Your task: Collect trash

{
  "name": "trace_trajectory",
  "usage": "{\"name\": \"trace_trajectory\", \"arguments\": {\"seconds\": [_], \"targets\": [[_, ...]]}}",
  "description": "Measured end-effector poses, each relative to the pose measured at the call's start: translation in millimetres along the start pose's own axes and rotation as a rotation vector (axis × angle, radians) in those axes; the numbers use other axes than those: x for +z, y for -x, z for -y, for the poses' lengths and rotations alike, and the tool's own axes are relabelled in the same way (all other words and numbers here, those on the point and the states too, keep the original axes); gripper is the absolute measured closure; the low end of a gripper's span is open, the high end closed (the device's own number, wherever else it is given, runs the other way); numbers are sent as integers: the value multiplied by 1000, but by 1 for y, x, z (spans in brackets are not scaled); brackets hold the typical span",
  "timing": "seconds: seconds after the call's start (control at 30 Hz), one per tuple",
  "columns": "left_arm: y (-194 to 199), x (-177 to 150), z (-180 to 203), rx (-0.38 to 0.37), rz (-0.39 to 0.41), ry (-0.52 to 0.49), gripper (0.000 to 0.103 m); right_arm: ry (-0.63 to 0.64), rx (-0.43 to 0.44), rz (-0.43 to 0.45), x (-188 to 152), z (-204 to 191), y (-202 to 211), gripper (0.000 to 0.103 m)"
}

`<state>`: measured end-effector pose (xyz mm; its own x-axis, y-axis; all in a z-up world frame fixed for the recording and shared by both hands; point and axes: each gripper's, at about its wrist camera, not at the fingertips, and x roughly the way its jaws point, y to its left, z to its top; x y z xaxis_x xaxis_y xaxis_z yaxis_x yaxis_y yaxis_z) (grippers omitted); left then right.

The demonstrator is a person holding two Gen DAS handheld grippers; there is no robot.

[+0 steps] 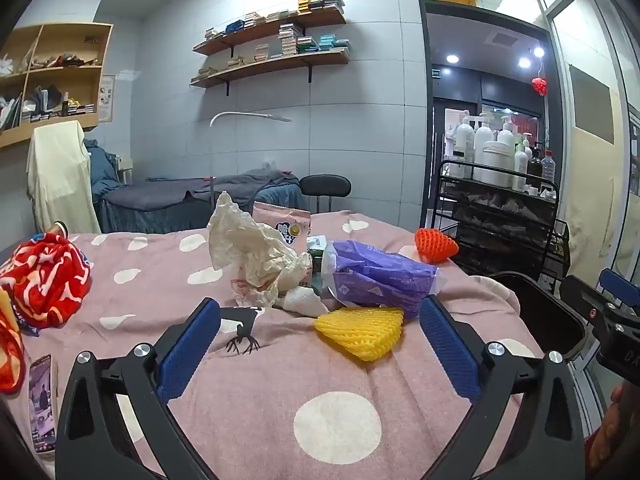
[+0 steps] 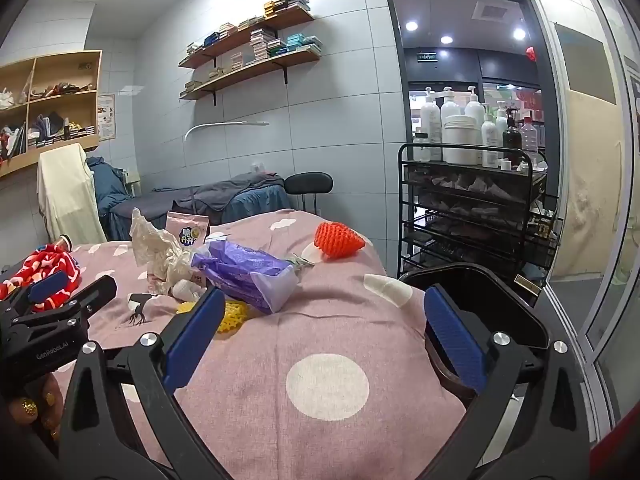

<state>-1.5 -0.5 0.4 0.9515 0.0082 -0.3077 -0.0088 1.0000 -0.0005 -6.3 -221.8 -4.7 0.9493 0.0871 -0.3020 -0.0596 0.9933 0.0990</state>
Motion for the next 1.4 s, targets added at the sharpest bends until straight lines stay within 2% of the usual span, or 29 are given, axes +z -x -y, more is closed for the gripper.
{"name": "trace_trajectory", "arguments": {"seconds": [0.53,1.4], "targets": [[8,-1,5,1,-2,2,5,-1,11,0,0,-3,1,4],[-1,-2,1,-13,-18,-4,5,-6,17,-5,1,-5,1,4]]}}
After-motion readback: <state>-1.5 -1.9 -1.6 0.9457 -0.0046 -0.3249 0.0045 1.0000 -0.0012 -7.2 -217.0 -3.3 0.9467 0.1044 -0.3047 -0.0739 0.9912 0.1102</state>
